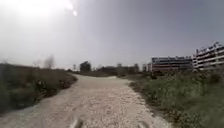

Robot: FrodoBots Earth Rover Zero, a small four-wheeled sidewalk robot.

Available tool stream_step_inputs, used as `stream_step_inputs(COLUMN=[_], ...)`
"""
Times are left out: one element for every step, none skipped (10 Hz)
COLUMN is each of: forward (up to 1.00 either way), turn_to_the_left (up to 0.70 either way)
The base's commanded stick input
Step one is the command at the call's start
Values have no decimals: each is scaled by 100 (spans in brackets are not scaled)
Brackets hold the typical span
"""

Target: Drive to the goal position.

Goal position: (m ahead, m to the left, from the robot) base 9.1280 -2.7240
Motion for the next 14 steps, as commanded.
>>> stream_step_inputs(forward=[100,100,100,100,100,100,100,100,100,100,100,100,100,100], turn_to_the_left=[0,0,0,0,0,0,0,0,0,-17,-40,-34,-20,-6])
